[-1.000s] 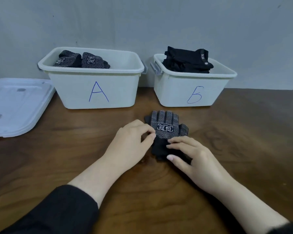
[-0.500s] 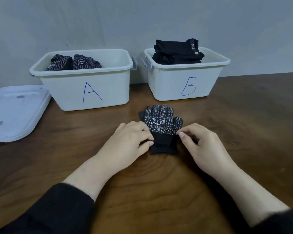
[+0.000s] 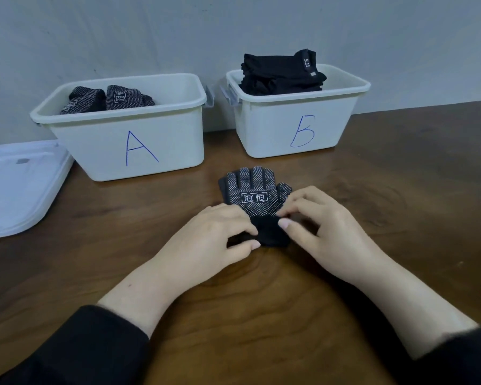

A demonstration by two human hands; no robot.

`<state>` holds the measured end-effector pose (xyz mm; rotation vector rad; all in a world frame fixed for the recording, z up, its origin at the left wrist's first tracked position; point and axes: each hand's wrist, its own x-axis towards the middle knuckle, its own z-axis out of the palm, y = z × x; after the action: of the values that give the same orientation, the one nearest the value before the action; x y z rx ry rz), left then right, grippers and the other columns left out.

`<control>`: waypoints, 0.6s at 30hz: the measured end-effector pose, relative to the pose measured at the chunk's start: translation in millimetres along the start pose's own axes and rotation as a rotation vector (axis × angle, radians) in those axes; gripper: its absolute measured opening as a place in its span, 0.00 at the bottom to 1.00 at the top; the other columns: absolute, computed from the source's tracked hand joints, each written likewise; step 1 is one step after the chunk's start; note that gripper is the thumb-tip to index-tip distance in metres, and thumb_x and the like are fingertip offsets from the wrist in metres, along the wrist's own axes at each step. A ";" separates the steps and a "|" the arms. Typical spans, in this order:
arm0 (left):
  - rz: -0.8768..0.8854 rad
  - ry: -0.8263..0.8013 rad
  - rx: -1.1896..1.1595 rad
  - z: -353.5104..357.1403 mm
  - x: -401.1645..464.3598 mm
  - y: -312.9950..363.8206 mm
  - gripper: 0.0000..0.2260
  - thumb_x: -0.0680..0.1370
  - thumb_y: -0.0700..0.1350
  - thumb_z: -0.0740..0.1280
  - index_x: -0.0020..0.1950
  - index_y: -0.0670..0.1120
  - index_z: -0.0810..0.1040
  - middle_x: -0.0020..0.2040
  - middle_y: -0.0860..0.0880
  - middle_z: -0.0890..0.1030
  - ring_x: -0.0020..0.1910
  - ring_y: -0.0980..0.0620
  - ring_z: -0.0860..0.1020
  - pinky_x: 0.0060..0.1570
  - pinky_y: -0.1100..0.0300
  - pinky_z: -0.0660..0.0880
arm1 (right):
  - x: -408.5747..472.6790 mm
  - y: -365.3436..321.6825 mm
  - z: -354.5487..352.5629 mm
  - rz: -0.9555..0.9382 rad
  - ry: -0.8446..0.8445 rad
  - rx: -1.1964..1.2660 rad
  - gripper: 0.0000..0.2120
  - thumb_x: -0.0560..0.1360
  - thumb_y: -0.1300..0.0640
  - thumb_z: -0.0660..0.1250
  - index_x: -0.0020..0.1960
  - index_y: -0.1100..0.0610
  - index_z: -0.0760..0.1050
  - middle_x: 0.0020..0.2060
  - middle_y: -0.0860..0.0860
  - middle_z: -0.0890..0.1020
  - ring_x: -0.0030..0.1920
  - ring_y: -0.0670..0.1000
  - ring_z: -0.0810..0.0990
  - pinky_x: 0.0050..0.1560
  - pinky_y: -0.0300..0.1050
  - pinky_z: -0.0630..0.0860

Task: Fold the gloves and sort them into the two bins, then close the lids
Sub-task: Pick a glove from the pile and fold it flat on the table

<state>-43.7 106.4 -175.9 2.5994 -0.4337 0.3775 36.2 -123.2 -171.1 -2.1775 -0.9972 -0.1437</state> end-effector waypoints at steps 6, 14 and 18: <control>-0.015 -0.063 0.030 -4.0 -4.9 -10.3 0.21 0.75 0.64 0.61 0.57 0.54 0.84 0.56 0.61 0.77 0.57 0.61 0.72 0.62 0.54 0.70 | 2.6 19.2 -5.1 -0.135 -0.304 -0.148 0.22 0.75 0.35 0.65 0.65 0.44 0.79 0.63 0.35 0.74 0.65 0.37 0.69 0.72 0.47 0.61; -0.040 -0.099 0.120 1.3 4.4 -3.6 0.24 0.75 0.65 0.64 0.69 0.59 0.75 0.61 0.62 0.70 0.59 0.61 0.67 0.63 0.62 0.61 | 17.0 16.9 6.7 -0.254 -0.148 -0.262 0.10 0.81 0.47 0.60 0.52 0.49 0.79 0.51 0.40 0.79 0.51 0.45 0.77 0.59 0.52 0.71; -0.064 0.014 0.073 6.0 12.3 -4.8 0.08 0.80 0.51 0.68 0.57 0.54 0.82 0.55 0.59 0.77 0.53 0.56 0.71 0.59 0.52 0.71 | 19.9 20.8 0.8 -0.176 -0.176 -0.087 0.10 0.81 0.44 0.62 0.54 0.47 0.77 0.50 0.39 0.79 0.54 0.46 0.77 0.58 0.49 0.72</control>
<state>-29.6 104.7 -178.8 2.6727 -0.3369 0.3961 64.3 -119.5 -176.0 -2.2079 -1.3053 -0.0795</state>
